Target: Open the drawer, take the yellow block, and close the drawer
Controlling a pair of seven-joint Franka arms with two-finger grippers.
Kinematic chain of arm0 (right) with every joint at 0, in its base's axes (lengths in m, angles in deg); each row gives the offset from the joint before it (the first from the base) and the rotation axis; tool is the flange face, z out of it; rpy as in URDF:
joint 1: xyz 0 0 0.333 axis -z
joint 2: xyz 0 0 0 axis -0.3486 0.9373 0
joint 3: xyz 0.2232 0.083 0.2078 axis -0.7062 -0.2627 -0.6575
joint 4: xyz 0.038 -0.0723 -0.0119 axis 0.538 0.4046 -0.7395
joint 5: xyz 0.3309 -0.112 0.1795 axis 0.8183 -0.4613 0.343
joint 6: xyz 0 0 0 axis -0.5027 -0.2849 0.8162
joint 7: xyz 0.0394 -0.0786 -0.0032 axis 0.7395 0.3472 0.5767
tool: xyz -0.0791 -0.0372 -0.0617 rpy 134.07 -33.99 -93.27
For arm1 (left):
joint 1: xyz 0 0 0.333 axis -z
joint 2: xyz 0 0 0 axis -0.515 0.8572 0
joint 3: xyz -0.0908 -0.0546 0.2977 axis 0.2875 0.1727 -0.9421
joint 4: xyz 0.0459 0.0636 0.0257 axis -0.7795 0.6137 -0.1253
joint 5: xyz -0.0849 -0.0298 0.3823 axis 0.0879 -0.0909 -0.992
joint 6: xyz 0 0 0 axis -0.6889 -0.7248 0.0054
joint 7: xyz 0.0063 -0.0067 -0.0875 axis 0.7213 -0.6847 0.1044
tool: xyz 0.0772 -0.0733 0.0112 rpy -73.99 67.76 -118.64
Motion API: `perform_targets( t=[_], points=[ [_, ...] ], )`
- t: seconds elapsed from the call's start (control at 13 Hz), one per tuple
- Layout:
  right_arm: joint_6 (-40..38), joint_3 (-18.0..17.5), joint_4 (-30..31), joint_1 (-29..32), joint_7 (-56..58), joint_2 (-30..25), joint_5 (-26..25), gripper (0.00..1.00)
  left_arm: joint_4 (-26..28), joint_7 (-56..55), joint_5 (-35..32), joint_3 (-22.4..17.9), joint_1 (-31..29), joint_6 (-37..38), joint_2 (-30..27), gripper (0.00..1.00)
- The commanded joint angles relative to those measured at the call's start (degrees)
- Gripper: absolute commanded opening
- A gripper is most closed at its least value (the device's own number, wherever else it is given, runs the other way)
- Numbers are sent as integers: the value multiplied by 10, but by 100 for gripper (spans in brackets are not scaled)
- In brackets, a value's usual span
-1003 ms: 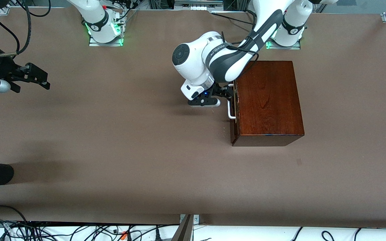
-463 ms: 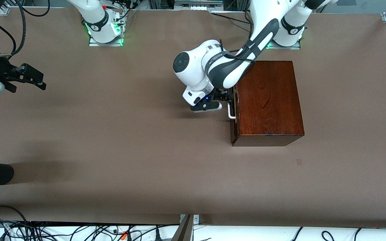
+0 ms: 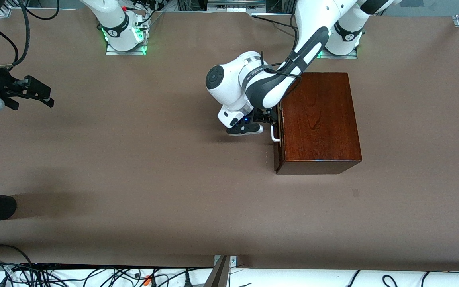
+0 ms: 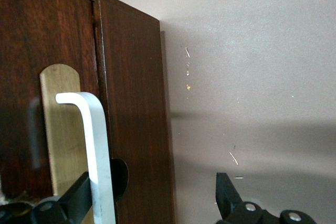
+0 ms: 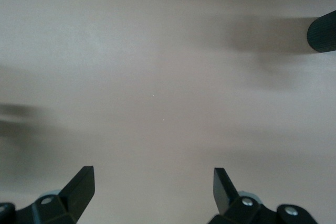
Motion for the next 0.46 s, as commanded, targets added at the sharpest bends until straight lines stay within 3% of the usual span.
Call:
perform_targets(
  t=[0.0,0.39],
  points=[
    [-6,-1,-1,3,3,-2,-3,100,-1,-9,-15,2,4,-20,5,100],
    [-6,0,-1,3,3,-2,-3,100,0,-9,-5,4,7,-81,8,100]
  ],
)
